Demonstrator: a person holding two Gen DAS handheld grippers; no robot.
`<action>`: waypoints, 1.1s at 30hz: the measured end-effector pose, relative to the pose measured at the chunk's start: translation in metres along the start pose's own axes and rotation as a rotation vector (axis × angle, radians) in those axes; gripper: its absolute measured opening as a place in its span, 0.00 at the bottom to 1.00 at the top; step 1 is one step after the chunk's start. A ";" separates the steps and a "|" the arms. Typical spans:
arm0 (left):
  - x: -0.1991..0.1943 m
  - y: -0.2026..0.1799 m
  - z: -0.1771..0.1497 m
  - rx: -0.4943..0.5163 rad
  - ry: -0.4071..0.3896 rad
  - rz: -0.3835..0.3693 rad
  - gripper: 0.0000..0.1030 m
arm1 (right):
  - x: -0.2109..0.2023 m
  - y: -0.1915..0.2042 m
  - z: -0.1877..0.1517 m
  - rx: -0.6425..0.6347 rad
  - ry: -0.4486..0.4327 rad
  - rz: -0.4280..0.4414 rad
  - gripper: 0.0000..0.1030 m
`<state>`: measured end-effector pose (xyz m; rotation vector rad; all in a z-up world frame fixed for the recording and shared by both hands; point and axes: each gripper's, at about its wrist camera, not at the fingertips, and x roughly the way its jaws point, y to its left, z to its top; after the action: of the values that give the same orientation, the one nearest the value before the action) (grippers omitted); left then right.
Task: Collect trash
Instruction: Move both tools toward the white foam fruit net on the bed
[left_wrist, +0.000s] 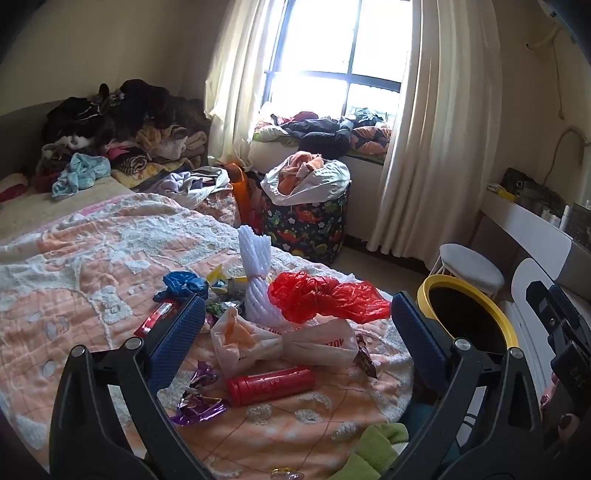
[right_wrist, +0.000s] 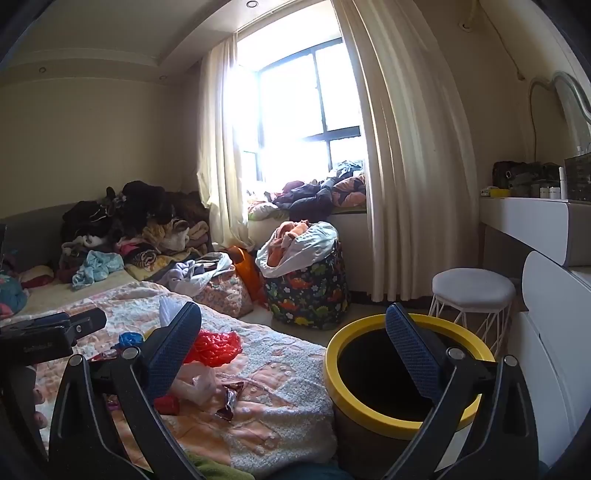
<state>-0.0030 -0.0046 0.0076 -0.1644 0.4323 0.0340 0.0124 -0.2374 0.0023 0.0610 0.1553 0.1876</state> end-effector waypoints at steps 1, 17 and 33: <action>0.000 0.000 0.000 0.000 0.000 0.002 0.90 | 0.000 0.001 0.001 0.000 -0.001 -0.003 0.94; -0.001 -0.001 0.001 0.004 -0.003 0.001 0.90 | 0.002 -0.003 0.001 0.005 0.005 -0.013 0.94; -0.001 -0.004 0.003 0.008 -0.003 -0.001 0.90 | 0.001 -0.004 -0.001 0.009 0.009 -0.015 0.94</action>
<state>-0.0024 -0.0081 0.0115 -0.1564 0.4297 0.0312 0.0142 -0.2413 0.0007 0.0677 0.1651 0.1726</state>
